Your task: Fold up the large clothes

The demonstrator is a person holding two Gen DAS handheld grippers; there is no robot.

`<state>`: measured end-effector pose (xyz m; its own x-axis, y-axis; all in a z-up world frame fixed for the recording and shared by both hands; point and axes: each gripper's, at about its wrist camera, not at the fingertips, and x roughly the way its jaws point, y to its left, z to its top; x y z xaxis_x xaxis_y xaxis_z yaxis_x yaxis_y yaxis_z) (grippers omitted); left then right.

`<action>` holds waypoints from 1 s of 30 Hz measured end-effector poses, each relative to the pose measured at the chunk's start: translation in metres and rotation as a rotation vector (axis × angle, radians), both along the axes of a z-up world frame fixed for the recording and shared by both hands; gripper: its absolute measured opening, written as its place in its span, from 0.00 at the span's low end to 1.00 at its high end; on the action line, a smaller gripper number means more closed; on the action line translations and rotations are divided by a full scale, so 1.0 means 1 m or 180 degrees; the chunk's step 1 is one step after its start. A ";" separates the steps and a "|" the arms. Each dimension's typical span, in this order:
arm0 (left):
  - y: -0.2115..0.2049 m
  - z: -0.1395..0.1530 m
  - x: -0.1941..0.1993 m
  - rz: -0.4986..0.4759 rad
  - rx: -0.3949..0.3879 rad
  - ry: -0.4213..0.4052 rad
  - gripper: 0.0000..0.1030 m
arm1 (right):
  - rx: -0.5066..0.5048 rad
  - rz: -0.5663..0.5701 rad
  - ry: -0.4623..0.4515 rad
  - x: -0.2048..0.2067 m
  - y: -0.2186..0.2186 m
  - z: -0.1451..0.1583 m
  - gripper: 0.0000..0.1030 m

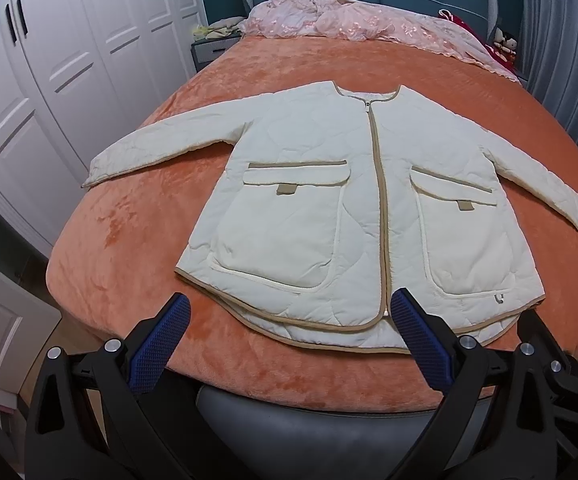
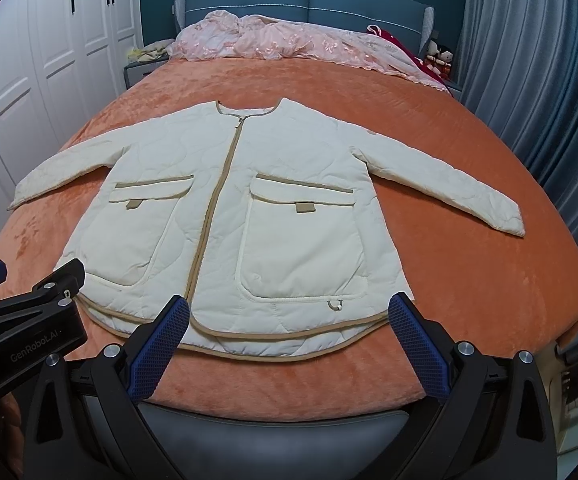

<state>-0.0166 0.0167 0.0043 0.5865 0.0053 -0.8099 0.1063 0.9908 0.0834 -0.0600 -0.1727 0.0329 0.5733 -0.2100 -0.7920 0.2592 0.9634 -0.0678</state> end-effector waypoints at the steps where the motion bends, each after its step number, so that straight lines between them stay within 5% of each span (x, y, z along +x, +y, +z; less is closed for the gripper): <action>1: 0.000 -0.001 0.000 0.0001 0.0001 0.0003 0.95 | 0.0002 0.0000 0.0003 0.000 0.000 -0.001 0.95; 21: -0.005 -0.018 0.013 0.0036 0.0070 0.0139 0.95 | 0.0138 0.0071 0.0127 0.018 -0.011 -0.022 0.95; 26: -0.006 -0.026 0.025 0.0008 0.0100 0.0140 0.95 | 0.0486 -0.0138 0.0110 0.031 -0.064 -0.043 0.95; 30: -0.007 -0.036 0.042 0.0055 0.0141 0.0144 0.95 | 0.0926 -0.0671 0.0023 0.043 -0.154 -0.065 0.95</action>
